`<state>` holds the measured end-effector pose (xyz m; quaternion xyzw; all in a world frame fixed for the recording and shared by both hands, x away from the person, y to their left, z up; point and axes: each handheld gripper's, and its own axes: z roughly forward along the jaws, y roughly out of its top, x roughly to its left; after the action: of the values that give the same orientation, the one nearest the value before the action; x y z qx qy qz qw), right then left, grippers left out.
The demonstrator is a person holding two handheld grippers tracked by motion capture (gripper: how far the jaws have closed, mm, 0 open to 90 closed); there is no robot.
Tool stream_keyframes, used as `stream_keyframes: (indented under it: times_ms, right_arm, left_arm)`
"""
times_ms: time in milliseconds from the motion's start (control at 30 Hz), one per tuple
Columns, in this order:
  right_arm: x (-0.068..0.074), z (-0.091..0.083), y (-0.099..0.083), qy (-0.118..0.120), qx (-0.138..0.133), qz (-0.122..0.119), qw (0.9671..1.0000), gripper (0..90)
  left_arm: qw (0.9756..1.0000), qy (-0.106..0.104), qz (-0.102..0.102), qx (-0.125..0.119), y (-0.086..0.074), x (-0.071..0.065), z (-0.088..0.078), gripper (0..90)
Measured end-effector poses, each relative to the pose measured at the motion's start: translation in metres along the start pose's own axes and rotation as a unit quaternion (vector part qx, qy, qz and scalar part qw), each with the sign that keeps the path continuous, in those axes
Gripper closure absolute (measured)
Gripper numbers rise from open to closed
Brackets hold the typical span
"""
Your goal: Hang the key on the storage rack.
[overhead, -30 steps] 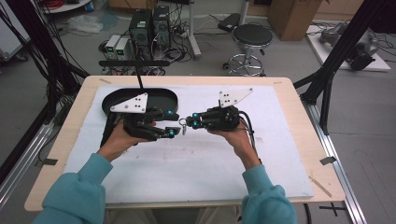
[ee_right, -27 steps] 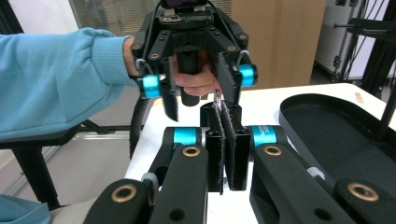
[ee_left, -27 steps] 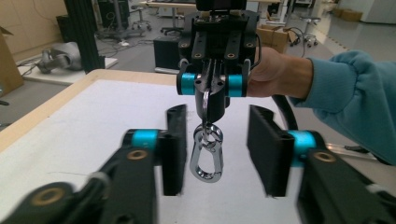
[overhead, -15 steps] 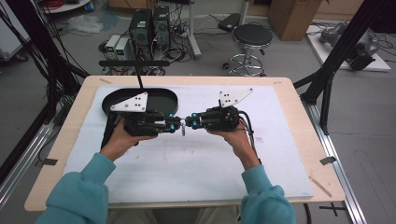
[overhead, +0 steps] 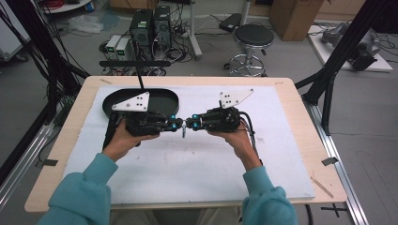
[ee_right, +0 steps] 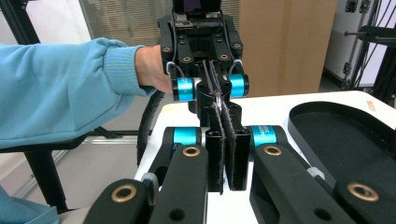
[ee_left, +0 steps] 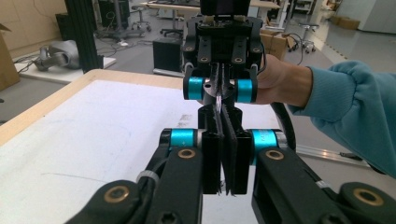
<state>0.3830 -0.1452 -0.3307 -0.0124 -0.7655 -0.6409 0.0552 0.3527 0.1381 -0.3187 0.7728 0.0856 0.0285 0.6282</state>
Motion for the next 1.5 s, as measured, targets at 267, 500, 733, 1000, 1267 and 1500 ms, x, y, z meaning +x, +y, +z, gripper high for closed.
stream_keyframes:
  times_ms: [267, 500, 733, 1000, 1267, 1500]
  right_arm:
    - [0.0, -0.001, 0.0, 0.005, -0.002, 0.002, 1.0, 89.1]
    - [-0.001, 0.0, -0.001, 0.011, 0.0, 0.002, 0.9999, 89.1]
    - [-0.001, 0.0, -0.001, 0.017, 0.002, 0.003, 0.9999, 88.3]
    - [0.002, 0.001, -0.001, -0.03, 0.006, 0.004, 0.9995, 43.5]
    - [0.016, -0.028, -0.014, -0.238, 0.001, 0.011, 0.9712, 0.7]
    - [0.04, -0.069, -0.037, -0.322, -0.015, -0.004, 0.9466, 0.7]
  left_arm:
    - [1.0, -0.008, -0.001, -0.002, 0.0, 0.0, 0.0, 87.4]
    - [0.9999, -0.012, 0.001, 0.001, 0.0, 0.0, 0.0, 88.0]
    - [0.9998, -0.006, -0.012, 0.012, 0.002, -0.002, 0.0, 88.4]
    - [0.9995, 0.021, -0.02, 0.015, 0.004, -0.003, -0.002, 88.6]
    - [0.997, 0.071, -0.009, 0.031, 0.015, 0.005, -0.023, 88.5]
    - [0.9898, 0.121, 0.007, 0.074, 0.039, 0.027, -0.05, 88.5]
